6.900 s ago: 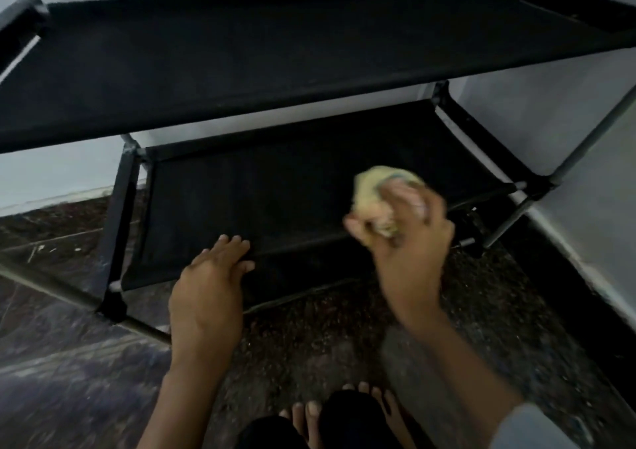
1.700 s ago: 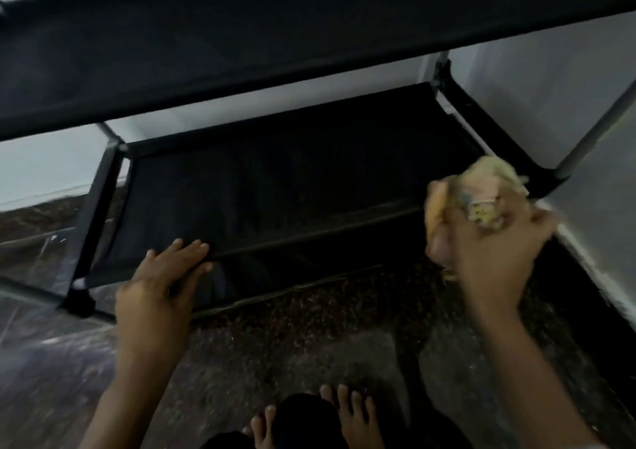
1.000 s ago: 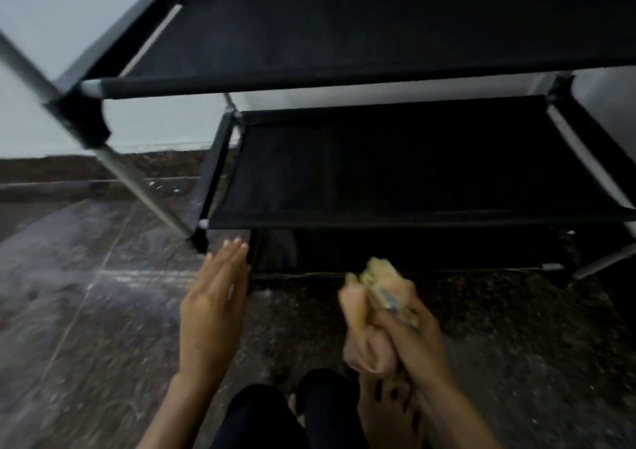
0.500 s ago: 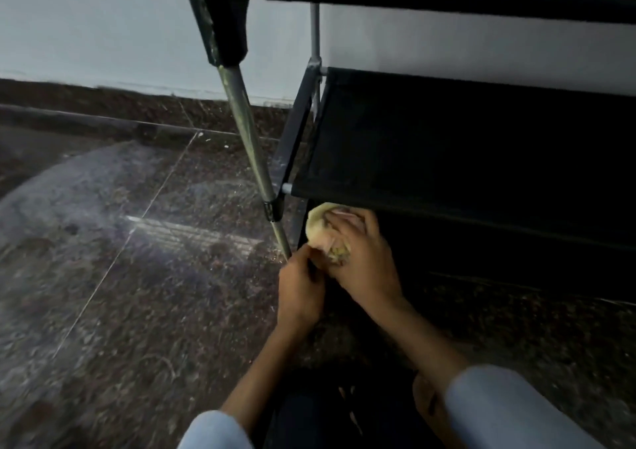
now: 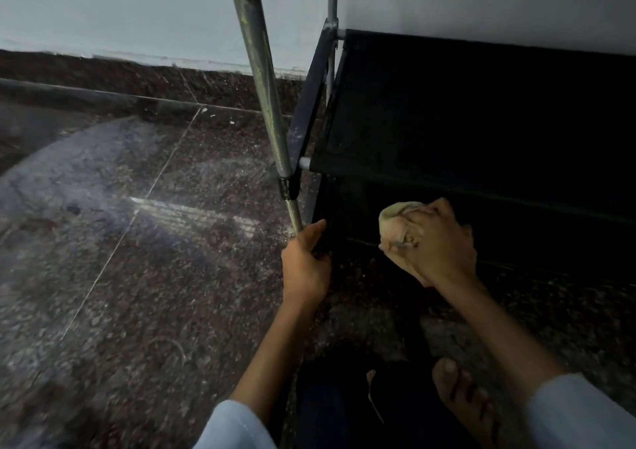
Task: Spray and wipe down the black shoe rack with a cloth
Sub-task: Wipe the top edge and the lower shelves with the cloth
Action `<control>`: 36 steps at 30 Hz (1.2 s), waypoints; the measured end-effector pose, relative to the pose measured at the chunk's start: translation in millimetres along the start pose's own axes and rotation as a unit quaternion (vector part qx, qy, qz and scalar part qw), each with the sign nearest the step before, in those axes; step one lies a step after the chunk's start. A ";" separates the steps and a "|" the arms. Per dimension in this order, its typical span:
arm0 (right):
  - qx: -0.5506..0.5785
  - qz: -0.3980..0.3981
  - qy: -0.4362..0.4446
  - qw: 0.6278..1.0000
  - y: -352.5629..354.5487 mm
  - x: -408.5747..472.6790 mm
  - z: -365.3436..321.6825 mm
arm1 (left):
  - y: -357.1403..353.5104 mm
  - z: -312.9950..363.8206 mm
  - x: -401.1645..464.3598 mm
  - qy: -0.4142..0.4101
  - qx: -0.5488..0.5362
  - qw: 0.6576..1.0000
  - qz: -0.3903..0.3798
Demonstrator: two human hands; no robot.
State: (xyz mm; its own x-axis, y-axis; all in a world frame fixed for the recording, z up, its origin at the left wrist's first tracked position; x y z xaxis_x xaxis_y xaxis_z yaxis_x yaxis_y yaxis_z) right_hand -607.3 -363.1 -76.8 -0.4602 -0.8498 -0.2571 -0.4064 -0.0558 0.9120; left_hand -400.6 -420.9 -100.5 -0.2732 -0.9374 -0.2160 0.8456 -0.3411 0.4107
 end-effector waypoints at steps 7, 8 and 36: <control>0.061 0.030 0.062 0.996 -27.2 2.5 -102.9 | 0.8 -4.1 3.0 -0.014 0.061 0.998 0.028; 0.064 0.025 0.050 0.996 -30.0 3.0 -96.5 | -2.4 -3.8 2.6 -0.017 0.047 0.999 0.013; 0.102 0.106 0.007 0.989 -4.5 -19.5 29.7 | -13.5 -2.6 3.0 0.043 0.257 0.965 -0.035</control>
State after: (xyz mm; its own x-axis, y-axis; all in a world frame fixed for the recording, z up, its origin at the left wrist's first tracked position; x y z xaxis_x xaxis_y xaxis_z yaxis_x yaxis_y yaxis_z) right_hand -619.9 -330.7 -85.4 -0.5423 -0.8380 -0.0611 -0.4532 0.2305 0.8611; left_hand -411.6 -418.9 -109.1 -0.2627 -0.9093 -0.3226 0.4821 -0.4134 0.7724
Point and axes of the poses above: each hand's wrist, its own x-axis towards the middle knuckle, its own y-axis out of the back of the hand, z = x × y, the point moved 9 cm from there along x, towards the middle knuckle, and after that the axes turned 5 degrees about -z, right-handed, at the moved point
